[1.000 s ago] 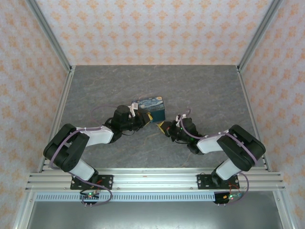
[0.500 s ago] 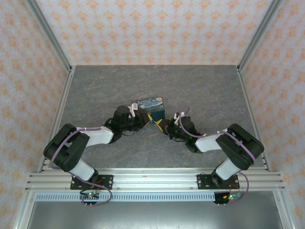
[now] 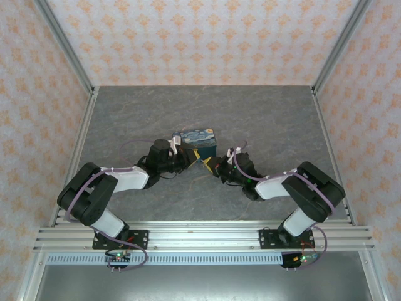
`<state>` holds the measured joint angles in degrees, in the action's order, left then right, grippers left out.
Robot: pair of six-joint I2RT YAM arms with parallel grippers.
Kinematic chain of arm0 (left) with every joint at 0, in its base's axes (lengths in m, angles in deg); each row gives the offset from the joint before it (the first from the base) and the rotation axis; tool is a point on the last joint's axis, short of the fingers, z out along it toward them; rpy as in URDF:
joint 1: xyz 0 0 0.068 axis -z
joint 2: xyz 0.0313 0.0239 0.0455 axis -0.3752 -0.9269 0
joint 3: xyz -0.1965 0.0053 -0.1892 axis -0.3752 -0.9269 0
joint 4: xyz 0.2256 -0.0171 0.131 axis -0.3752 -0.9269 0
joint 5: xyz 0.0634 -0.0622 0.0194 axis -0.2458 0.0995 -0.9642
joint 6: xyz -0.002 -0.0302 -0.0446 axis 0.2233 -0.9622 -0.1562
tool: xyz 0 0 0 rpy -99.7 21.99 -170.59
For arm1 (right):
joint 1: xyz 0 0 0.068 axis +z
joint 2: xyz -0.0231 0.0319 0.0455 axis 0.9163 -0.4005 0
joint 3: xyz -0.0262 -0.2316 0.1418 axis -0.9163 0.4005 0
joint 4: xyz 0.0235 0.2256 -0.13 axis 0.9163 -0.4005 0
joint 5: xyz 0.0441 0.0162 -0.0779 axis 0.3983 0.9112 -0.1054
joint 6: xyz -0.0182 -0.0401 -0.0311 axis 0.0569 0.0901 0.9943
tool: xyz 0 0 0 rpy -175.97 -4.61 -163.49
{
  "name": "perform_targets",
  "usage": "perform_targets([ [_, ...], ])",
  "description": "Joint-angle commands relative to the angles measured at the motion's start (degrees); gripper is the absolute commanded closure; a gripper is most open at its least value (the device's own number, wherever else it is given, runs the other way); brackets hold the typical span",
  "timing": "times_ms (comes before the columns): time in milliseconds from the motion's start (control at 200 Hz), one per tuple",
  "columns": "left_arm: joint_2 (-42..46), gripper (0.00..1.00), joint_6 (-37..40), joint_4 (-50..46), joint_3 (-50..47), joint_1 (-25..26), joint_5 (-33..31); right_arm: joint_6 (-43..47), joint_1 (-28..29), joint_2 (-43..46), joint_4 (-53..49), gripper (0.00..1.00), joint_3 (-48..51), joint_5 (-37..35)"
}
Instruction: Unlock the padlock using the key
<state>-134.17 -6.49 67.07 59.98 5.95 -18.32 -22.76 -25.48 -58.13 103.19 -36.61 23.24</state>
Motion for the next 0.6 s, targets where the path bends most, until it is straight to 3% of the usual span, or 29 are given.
perform_targets([
  [0,1.06,1.00,0.07,3.91,-0.11,-0.48,0.00,-0.56,0.32,-0.63,2.26,1.00,-1.70,-1.04],
  [596,1.04,1.00,-1.69,4.21,-0.18,-0.45,-1.63,-1.91,0.67,-2.54,4.04,1.00,-1.51,-2.26],
])
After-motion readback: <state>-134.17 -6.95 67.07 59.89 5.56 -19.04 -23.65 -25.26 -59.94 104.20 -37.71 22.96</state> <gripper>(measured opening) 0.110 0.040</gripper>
